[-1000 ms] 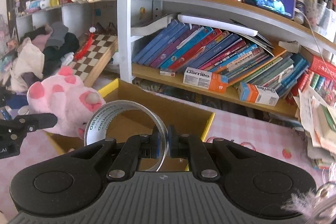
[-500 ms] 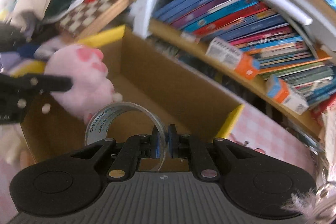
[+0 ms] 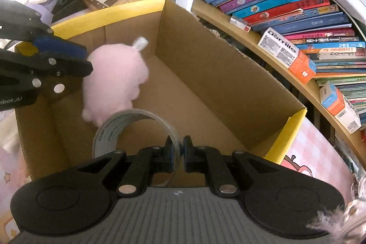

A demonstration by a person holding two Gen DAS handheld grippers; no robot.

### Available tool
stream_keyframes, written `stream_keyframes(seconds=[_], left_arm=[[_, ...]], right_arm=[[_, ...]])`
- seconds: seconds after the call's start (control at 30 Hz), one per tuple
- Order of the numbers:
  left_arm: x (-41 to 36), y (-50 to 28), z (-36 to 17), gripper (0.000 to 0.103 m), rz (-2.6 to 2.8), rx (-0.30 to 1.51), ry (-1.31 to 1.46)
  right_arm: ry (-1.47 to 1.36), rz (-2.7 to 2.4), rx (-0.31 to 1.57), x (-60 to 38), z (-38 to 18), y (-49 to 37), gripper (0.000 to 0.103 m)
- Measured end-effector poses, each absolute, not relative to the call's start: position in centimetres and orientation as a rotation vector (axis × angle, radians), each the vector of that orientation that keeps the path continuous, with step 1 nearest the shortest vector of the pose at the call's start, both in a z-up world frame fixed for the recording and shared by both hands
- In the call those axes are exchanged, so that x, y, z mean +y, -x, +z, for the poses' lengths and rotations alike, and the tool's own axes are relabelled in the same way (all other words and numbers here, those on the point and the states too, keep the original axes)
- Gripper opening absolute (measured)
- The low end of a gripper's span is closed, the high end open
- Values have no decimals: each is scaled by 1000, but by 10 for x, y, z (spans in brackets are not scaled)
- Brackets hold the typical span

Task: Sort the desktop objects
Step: 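Lower the plush and tape into the yellow box and open both tools, then withdraw both tools up out of the yellow box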

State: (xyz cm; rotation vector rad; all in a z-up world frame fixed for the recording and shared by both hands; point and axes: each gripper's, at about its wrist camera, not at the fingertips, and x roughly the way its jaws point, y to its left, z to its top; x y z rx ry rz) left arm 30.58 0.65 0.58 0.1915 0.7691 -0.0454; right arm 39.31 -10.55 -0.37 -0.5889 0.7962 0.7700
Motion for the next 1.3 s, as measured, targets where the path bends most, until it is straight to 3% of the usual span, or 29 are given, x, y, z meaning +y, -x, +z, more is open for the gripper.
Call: stream_keyframes(seconds=[0.1, 0.23, 0.27, 0.73, 0.8, 0.87, 0.9, 1.0, 1.07, 1.13, 1.3], left_arm=[[6, -305, 1, 18, -47, 796, -209], [11, -304, 0, 21, -42, 814, -154], [12, -303, 0, 20, -41, 819, -142], [10, -287, -3, 18, -33, 849, -33], [9, -287, -3, 18, -30, 848, -35], [8, -288, -1, 19, -25, 847, -41], [8, -288, 0, 20, -24, 844, -48], [6, -283, 5, 30, -31, 812, -68], [5, -277, 11, 65, -30, 778, -83], [4, -271, 17, 76, -28, 744, -98], [3, -255, 34, 87, -26, 664, -106]], right_arm=[[625, 779, 784, -103, -3, -390, 12], [721, 827, 734, -97, -3, -382, 52], [759, 846, 714, -95, -3, -378, 56], [1037, 914, 519, -89, -17, -371, 58], [1018, 917, 536, -89, -15, -373, 68], [1006, 907, 531, -88, -12, -372, 90], [1005, 899, 522, -88, -11, -370, 93], [977, 871, 542, -88, -8, -368, 95], [943, 842, 557, -90, -4, -367, 95], [904, 814, 563, -93, 3, -365, 95], [758, 789, 584, -106, 29, -357, 95]])
